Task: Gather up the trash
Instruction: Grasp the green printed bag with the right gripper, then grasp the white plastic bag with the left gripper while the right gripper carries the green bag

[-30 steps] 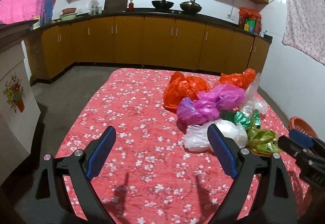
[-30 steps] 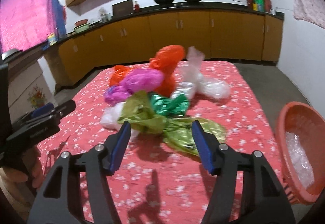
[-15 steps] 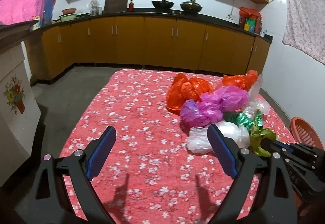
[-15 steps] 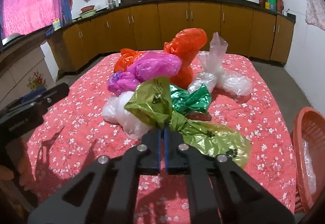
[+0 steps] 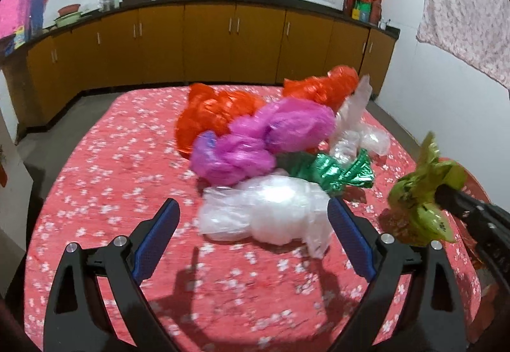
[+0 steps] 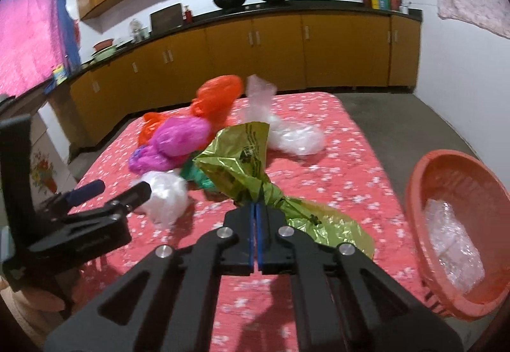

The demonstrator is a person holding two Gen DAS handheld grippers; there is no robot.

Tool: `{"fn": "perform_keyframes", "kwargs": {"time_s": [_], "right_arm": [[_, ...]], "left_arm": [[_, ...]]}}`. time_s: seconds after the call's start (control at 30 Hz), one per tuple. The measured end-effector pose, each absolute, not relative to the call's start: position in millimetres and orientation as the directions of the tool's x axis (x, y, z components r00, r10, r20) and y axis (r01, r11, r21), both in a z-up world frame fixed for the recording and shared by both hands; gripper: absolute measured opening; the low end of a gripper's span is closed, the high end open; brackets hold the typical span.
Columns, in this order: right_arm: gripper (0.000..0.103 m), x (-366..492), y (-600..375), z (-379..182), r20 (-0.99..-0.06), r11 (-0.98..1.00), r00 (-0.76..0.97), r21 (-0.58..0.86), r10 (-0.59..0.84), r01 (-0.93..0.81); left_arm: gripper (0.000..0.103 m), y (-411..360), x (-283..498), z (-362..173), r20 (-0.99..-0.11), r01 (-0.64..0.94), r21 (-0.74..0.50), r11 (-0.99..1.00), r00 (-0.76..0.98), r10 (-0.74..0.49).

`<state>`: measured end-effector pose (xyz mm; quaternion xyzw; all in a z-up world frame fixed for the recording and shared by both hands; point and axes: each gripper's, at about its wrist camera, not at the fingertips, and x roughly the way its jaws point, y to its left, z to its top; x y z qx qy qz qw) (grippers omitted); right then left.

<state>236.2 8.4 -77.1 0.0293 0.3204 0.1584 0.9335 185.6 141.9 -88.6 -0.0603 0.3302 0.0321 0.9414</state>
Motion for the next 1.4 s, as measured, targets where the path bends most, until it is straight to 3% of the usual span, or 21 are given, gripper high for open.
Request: {"fn": "perform_keyframes", "kwargs": {"time_s": [0.2, 0.4, 0.63, 0.83, 1.4], "right_arm": [[0.003, 240, -10, -79, -0.596, 0.953, 0.744, 0.181, 0.302, -0.242], [0.003, 239, -12, -83, -0.600, 0.952, 0.740, 0.189, 0.305, -0.239], [0.003, 233, -11, -77, -0.590, 0.951, 0.745, 0.193, 0.309, -0.242], [0.003, 225, -15, -66, -0.567, 0.950, 0.763, 0.193, 0.312, -0.245], [0.003, 197, -64, -33, -0.496, 0.960, 0.826, 0.209, 0.268, -0.186]], "left_arm": [[0.092, 129, 201, -97, -0.666, -0.083, -0.075, 0.994, 0.746, 0.012], [0.054, 133, 206, -100, -0.694, -0.070, -0.111, 0.991, 0.720, -0.027], [0.034, 135, 190, -96, -0.676, -0.046, -0.104, 0.994, 0.736, -0.037], [0.028, 134, 171, -87, -0.657, -0.024, -0.110, 0.994, 0.752, -0.055], [0.028, 86, 152, -40, -0.567, 0.122, -0.143, 0.982, 0.803, -0.182]]}}
